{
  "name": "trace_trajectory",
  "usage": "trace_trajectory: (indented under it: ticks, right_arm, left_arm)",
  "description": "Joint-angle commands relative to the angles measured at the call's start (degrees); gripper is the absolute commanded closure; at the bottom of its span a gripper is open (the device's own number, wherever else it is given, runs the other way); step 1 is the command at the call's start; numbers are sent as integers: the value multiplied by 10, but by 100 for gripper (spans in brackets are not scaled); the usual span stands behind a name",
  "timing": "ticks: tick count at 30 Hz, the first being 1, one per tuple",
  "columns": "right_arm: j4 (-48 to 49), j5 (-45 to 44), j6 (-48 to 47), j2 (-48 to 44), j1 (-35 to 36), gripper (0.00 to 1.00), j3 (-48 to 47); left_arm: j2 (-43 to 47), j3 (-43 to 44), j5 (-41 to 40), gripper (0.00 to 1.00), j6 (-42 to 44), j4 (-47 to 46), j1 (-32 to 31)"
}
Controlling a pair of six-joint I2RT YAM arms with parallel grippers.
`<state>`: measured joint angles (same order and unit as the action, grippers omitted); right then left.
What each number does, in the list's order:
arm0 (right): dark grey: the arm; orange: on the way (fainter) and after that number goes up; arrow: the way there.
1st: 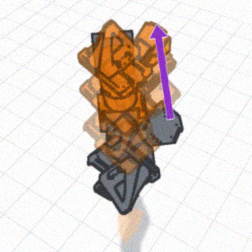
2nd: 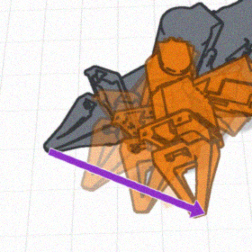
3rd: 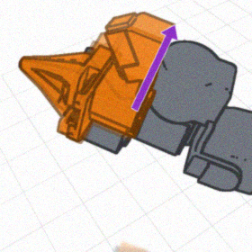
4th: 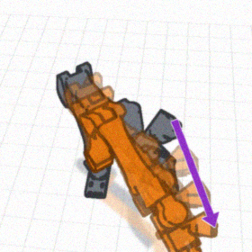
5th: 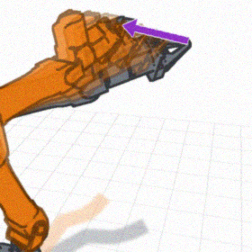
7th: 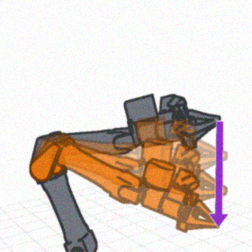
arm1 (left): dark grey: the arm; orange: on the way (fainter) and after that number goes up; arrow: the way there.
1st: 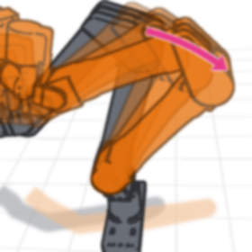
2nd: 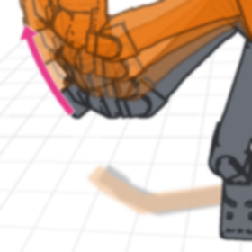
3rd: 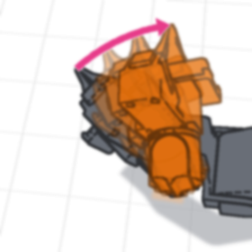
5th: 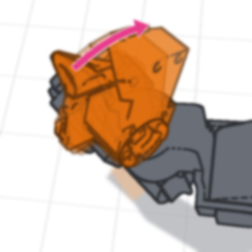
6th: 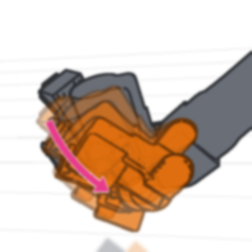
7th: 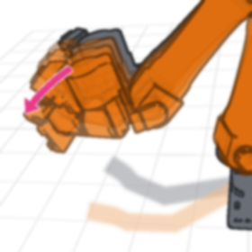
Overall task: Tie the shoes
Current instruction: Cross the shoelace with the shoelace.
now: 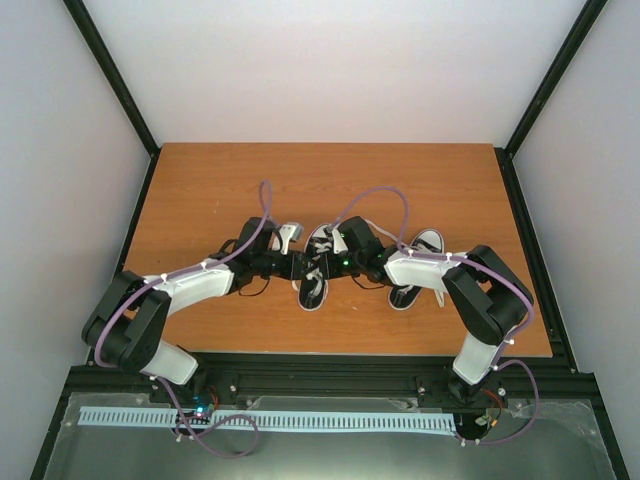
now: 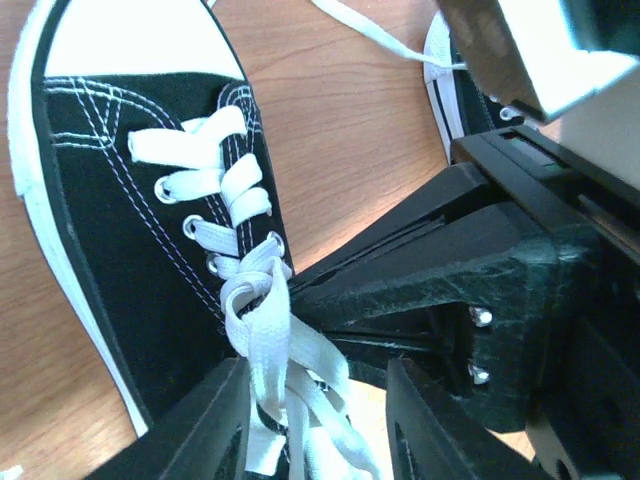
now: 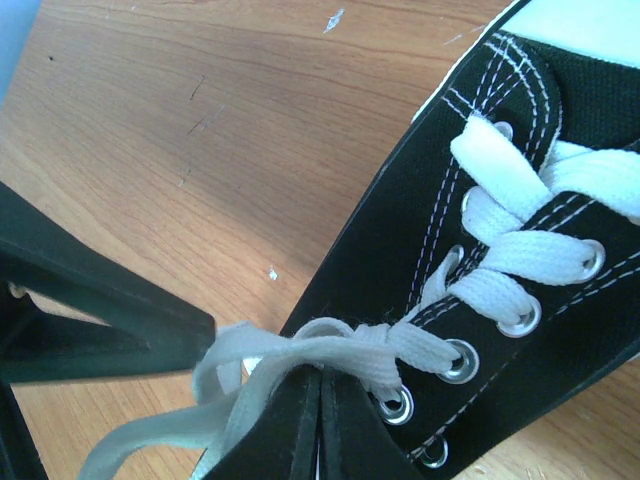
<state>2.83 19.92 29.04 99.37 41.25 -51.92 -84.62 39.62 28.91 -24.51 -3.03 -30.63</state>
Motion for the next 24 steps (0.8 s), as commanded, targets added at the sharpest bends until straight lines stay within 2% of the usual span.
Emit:
trace_trajectory:
  ticks: [1,4,6,14,20,24]
  right_arm:
    - [-1,-16,4,1,5,97,0]
    - [-1,-16,3,0,5,97,0]
    - [-1,-16,3,1,5,97,0]
    - [-1,-15,2,0,5,97,-1]
    - [1,-13,3,1,5,97,-3]
    - [1,-12,3,3,5,97,-4]
  left_arm:
    - [47,3,-35,55,-8,3,5]
    - [59,13,-67,48,-23,30,8]
    - [54,25,-88,48,-36,55,10]
    - [-3,65,-102,57,-73,109,20]
    - [-21,65,-120,58,-88,114,27]
    - [-39,67,-104,58,-87,107,30]
